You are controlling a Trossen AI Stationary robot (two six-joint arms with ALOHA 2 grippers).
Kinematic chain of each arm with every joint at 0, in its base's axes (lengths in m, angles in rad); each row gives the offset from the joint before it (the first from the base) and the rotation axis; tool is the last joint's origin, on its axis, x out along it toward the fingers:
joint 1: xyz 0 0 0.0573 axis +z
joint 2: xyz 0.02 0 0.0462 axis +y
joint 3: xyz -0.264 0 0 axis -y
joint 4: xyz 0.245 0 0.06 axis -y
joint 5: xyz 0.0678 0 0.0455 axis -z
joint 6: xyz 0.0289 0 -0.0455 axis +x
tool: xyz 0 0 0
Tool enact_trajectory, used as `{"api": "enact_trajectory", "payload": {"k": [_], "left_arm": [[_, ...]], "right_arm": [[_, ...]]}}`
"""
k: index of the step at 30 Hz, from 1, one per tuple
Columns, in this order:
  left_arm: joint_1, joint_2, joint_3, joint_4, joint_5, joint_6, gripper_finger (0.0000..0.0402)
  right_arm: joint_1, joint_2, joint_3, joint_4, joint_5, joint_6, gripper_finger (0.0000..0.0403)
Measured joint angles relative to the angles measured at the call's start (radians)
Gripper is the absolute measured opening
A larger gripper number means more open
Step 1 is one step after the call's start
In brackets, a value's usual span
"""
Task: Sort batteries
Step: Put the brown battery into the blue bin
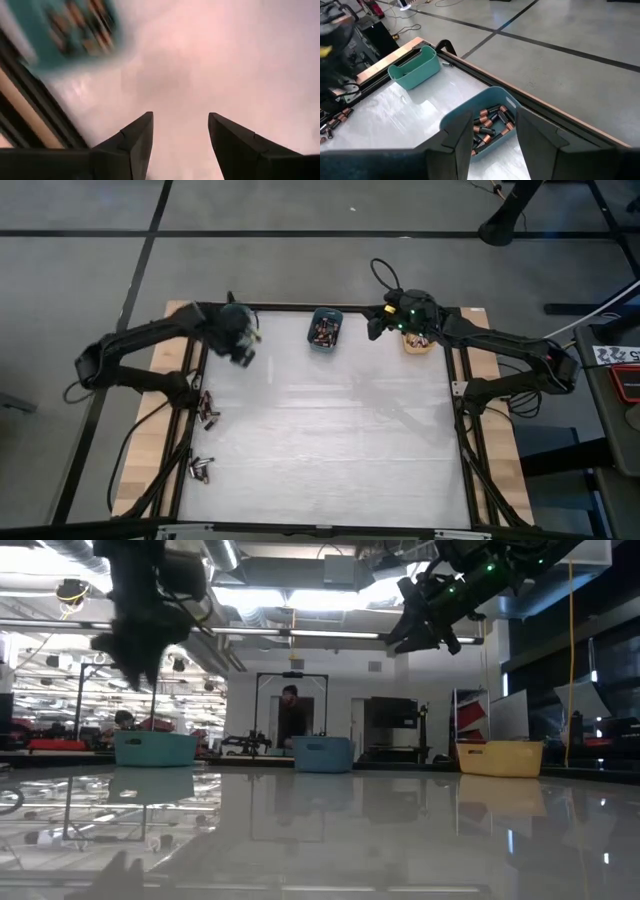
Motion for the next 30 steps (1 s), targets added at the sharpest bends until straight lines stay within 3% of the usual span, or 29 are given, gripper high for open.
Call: {"api": "enact_trajectory", "payload": {"k": [8,14,21,30], "left_arm": [[-0.405,0.029,-0.084,-0.089,0.082,-0.189,0.0180],[-0.602,0.083,-0.157,-0.103,0.087,-0.275,0.0180],[-0.731,0.186,-0.224,-0.056,0.097,-0.314,0.0180],[-0.781,0.328,-0.238,-0.012,0.093,-0.267,0.0180]], "right_arm": [[0.000,0.035,0.000,0.002,0.000,-0.018,0.0147],[0.000,0.060,0.000,0.003,-0.017,-0.023,0.0147],[0.000,0.060,0.000,0.022,-0.017,-0.024,0.0147],[0.000,0.060,0.000,0.024,-0.043,-0.024,0.0147]]}}
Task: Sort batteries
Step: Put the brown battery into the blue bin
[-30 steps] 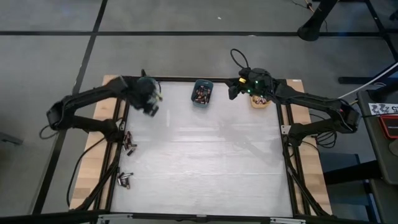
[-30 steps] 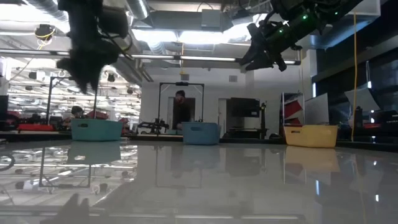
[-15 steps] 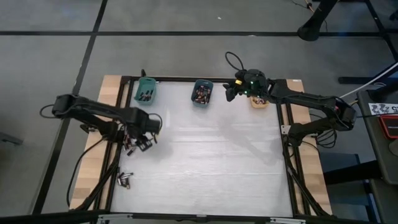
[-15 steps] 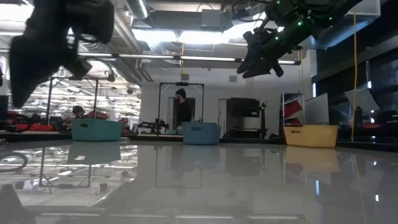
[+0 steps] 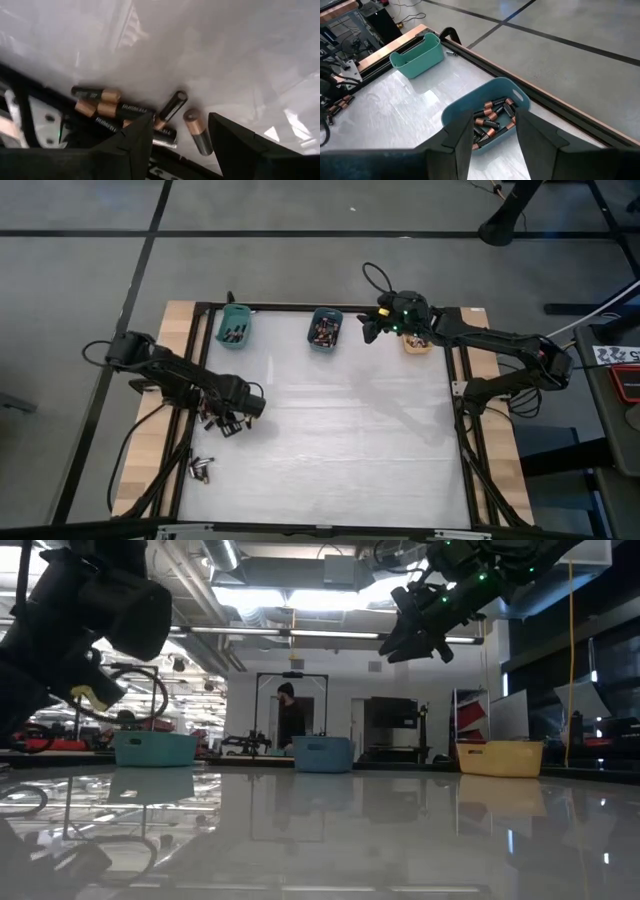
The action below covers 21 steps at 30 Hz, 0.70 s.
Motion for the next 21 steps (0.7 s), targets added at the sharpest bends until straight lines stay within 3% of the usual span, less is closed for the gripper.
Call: {"api": "enact_trajectory", "payload": {"k": [13,21], "left_arm": [[-0.007,0.121,0.001,0.083,0.048,0.133,0.0179],[0.021,0.166,0.004,0.101,0.096,0.169,0.0122]], "right_arm": [[0.000,0.000,0.000,0.003,0.000,0.000,0.0147],[0.000,0.000,0.000,0.006,0.000,0.000,0.0147]]}}
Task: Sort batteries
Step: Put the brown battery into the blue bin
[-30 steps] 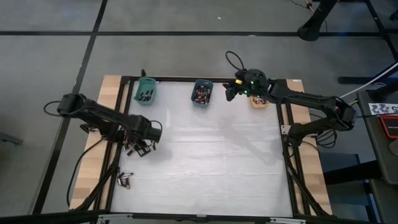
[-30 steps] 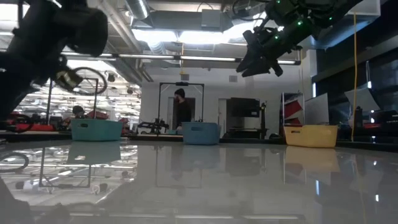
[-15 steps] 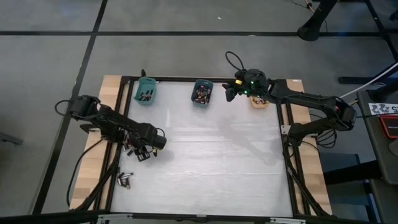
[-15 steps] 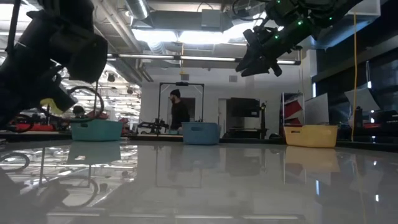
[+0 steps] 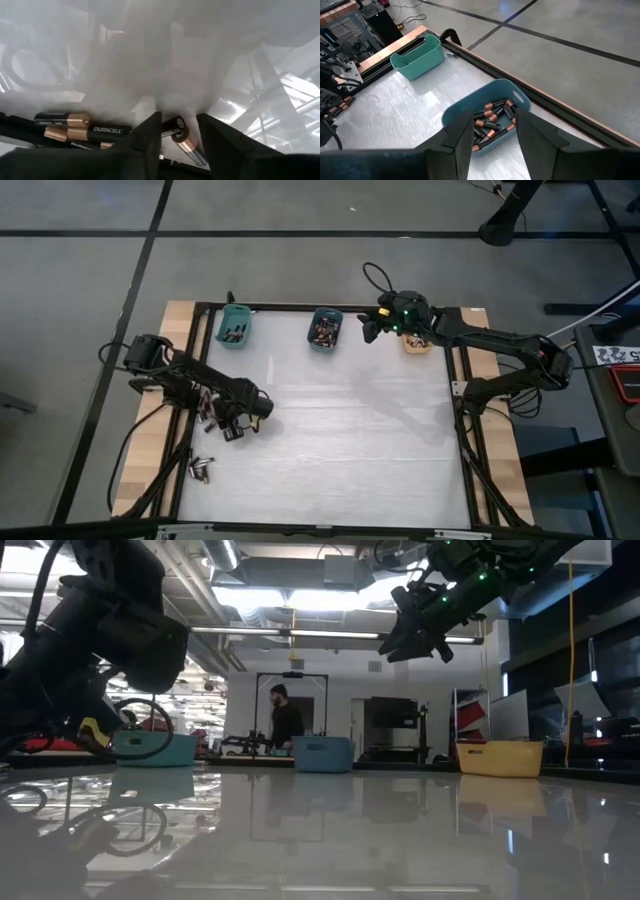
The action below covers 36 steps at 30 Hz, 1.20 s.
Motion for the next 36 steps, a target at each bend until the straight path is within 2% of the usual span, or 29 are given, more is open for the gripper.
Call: {"api": "enact_trajectory", "payload": {"k": [10,15,23,27,30,36], "left_arm": [[0.006,0.001,0.000,0.013,0.006,0.000,0.0034],[0.005,-0.005,0.025,0.007,-0.039,0.000,0.0005],[0.004,-0.018,0.068,0.020,-0.206,-0.009,0.0000],[-0.020,-0.048,0.082,0.009,-0.228,-0.014,0.0005],[-0.058,-0.112,0.083,-0.009,-0.190,-0.106,0.0006],[-0.180,-0.219,0.084,0.019,-0.131,-0.466,0.0008]], "right_arm": [[0.000,0.000,0.000,0.000,0.000,0.000,0.0147],[0.000,0.000,0.000,0.000,0.000,0.000,0.0147],[0.000,0.000,0.000,0.001,0.000,0.000,0.0147],[0.000,-0.001,0.000,0.001,-0.018,0.000,0.0147],[0.000,-0.001,0.000,-0.004,-0.040,0.001,0.0147],[0.000,-0.001,0.000,-0.010,-0.063,0.001,0.0147]]}}
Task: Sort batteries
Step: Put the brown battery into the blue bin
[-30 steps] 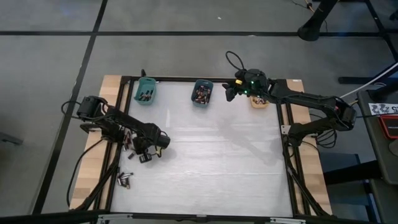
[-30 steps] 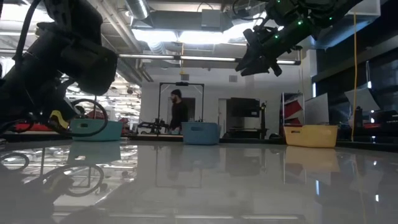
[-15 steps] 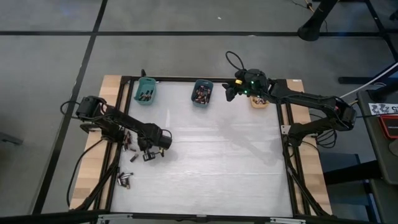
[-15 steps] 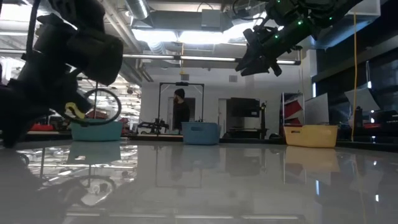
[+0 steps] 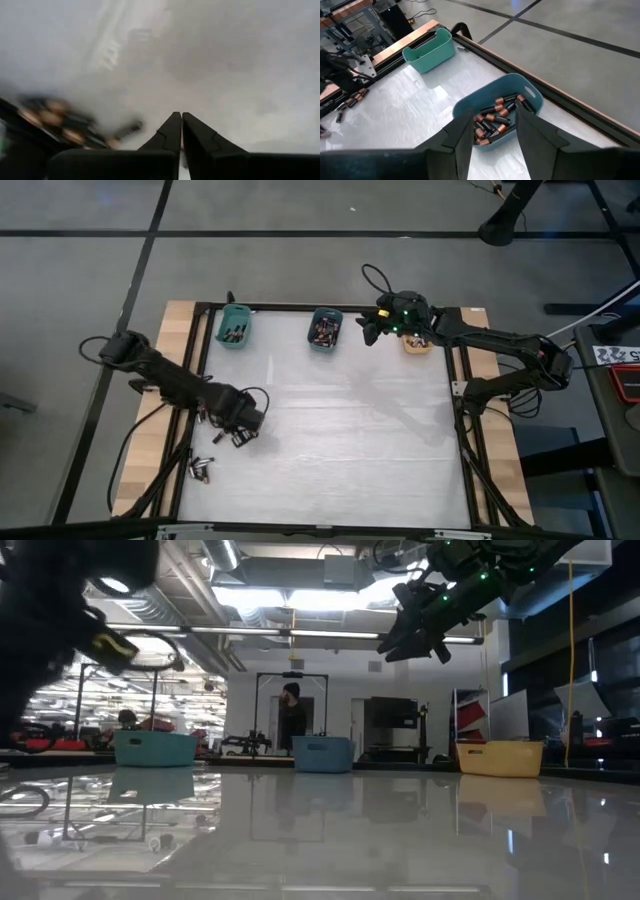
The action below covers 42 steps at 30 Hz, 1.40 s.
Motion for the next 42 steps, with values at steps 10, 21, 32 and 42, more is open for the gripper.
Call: {"api": "enact_trajectory", "payload": {"k": [10,21,32,42], "left_arm": [[-0.150,-0.003,-0.003,0.046,0.081,-0.333,0.0125],[-0.187,0.000,-0.039,0.077,0.036,-0.468,0.0191],[-0.216,-0.006,-0.170,0.289,0.046,-0.514,0.0157],[-0.216,-0.007,-0.190,0.305,0.016,-0.433,0.0062]], "right_arm": [[0.000,0.000,0.000,0.003,0.010,-0.051,0.0147],[0.000,0.000,0.000,0.007,0.020,-0.056,0.0147],[0.000,0.000,0.000,0.006,-0.003,-0.049,0.0147],[0.000,0.000,0.000,0.007,-0.006,-0.020,0.0147]]}}
